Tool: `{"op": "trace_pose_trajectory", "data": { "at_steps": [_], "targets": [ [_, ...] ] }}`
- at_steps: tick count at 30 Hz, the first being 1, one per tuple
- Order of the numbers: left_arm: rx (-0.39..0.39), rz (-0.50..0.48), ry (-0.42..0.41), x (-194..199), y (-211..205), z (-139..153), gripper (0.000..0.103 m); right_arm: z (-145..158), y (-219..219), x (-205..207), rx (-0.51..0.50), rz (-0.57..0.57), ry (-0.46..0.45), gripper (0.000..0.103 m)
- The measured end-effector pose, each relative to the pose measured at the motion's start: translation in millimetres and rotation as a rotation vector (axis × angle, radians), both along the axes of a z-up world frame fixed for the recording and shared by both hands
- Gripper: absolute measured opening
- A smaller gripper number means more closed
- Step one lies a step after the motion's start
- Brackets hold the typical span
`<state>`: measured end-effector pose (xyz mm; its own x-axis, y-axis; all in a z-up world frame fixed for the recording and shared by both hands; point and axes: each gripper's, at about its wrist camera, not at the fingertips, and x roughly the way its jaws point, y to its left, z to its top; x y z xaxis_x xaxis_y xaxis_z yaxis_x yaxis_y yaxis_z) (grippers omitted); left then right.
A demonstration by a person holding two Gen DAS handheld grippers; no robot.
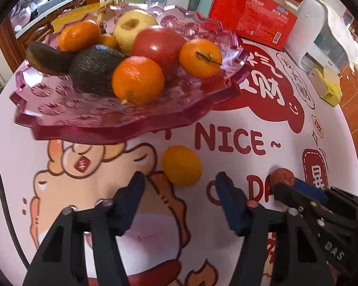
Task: Organize fruits
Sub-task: 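Grasp the small orange with the left tool while the right tool grasps the lychee, then carry the small orange and lychee into the pink bowl and release both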
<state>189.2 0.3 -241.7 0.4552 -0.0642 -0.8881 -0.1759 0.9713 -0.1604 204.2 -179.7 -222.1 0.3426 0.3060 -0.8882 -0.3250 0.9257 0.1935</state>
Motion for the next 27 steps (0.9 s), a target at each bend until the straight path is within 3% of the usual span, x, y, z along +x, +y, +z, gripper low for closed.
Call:
{"op": "trace_pose_trajectory", "data": {
  "at_steps": [5, 7, 18, 27],
  "targets": [
    [0.009, 0.014, -0.016, 4, -7, -1, 0.044, -1, -5, 0, 0.008, -0.001, -0.002, 0.025],
    [0.019, 0.026, -0.019, 5, -6, -1, 0.031, -1, -7, 0, 0.011, -0.001, -0.001, 0.025],
    [0.005, 0.042, 0.023, 1, -1, 1, 0.029, 0, -8, -1, 0.015, 0.017, 0.001, 0.025],
    [0.000, 0.011, 0.055, -25, 10, 12, 0.029, 14, 4, -12, 0.024, 0.035, -0.016, 0.025]
  ]
}}
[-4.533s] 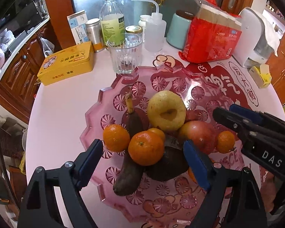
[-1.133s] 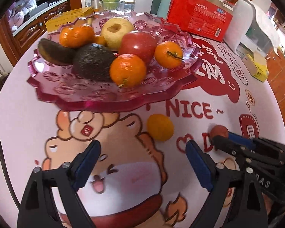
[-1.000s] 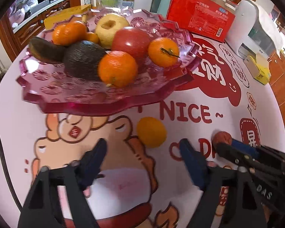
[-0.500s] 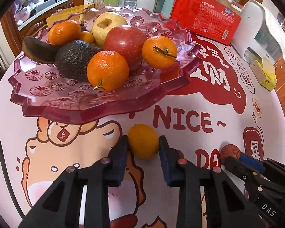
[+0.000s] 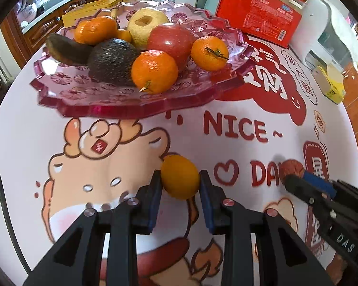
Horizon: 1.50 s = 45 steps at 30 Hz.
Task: Organize fruits
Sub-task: 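Carry the small orange and lychee into the pink bowl and release both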
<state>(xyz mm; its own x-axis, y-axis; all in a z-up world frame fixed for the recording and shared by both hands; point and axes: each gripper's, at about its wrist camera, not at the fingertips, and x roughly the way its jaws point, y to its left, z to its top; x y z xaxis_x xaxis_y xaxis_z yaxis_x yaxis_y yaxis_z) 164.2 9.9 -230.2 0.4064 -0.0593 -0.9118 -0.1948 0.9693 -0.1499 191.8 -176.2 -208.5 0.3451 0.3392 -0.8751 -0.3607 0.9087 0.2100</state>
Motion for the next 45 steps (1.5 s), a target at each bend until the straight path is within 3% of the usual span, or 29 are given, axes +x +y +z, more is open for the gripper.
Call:
{"op": "trace_pose_trajectory", "data": {
  "at_steps": [7, 13, 17, 24, 33, 39, 45],
  "targets": [
    [-0.013, -0.041, -0.019, -23, 12, 31, 0.029, 26, 16, -20, 0.023, 0.014, -0.040, 0.025],
    [-0.017, -0.071, -0.085, -40, 34, 81, 0.029, 62, 36, -41, 0.049, 0.034, -0.104, 0.025],
    [-0.017, -0.142, -0.117, -43, 48, 122, 0.029, 97, 52, -53, 0.077, 0.062, -0.160, 0.025],
    [0.068, -0.213, -0.243, -45, 78, 208, 0.029, 173, 80, -62, 0.112, 0.099, -0.268, 0.025],
    [0.280, -0.249, -0.469, -28, 110, 311, 0.029, 279, 113, -41, 0.113, 0.081, -0.448, 0.025],
    [0.244, -0.243, -0.504, 2, 127, 325, 0.030, 293, 139, -13, 0.107, 0.037, -0.482, 0.025],
    [0.157, -0.241, -0.397, 49, 132, 268, 0.030, 247, 160, 20, 0.068, -0.007, -0.408, 0.025]
  ]
}}
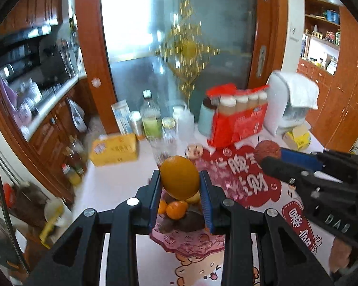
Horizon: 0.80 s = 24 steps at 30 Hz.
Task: Organize fruits
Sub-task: 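Carry the small orange and lychee into the pink bowl and release both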
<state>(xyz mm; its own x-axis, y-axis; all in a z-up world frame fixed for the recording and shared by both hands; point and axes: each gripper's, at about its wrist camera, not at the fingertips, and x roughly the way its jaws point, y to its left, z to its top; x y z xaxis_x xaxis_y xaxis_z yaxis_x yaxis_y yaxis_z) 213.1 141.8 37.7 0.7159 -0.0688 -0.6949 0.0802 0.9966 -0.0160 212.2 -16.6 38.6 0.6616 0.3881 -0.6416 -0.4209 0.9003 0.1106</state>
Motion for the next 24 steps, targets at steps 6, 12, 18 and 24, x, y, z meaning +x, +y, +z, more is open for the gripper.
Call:
{"op": "trace_pose_trajectory", "data": {
  "at_steps": [6, 12, 18, 24],
  "targets": [
    [-0.020, 0.014, 0.146, 45, -5, -83, 0.030, -81, 6, 46, -0.022, -0.030, 0.173, 0.025],
    [-0.022, 0.013, 0.245, 79, -14, -147, 0.030, -143, -1, 77, -0.038, -0.073, 0.292, 0.025],
    [-0.021, 0.006, 0.301, 102, -19, -185, 0.030, -181, -11, 102, -0.057, -0.121, 0.342, 0.025],
    [0.025, 0.010, 0.298, 111, -26, -200, 0.047, -198, -8, 116, -0.073, -0.115, 0.344, 0.026]
  ]
}}
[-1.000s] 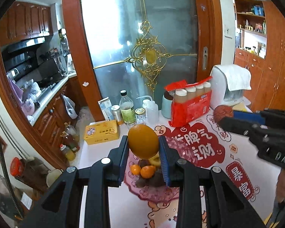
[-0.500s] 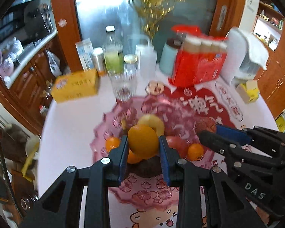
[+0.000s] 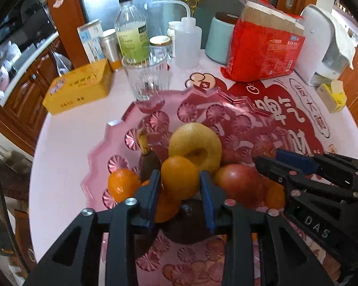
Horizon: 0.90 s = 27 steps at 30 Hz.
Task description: Organize fruits
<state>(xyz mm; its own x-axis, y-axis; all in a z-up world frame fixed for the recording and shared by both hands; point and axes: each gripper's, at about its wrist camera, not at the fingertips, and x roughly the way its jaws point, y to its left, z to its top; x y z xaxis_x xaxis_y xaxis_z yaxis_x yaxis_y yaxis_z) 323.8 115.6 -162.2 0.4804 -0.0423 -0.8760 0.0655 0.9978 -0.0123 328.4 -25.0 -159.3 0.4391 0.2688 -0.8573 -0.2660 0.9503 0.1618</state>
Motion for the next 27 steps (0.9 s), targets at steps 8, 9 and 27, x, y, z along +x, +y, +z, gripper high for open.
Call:
{"op": "trace_pose_trajectory", "data": {
  "at_steps": [8, 9, 27],
  "targets": [
    [0.011, 0.065, -0.008, 3, 17, -5, 0.085, -9, -3, 8, 0.028, -0.021, -0.002, 0.037],
    [0.014, 0.068, -0.011, 2, 18, -5, 0.086, -9, -5, 8, 0.031, -0.026, -0.005, 0.042],
    [-0.008, 0.095, -0.037, -49, 14, 41, 0.088, 28, -12, -37, 0.024, -0.064, -0.036, 0.047]
  ]
}}
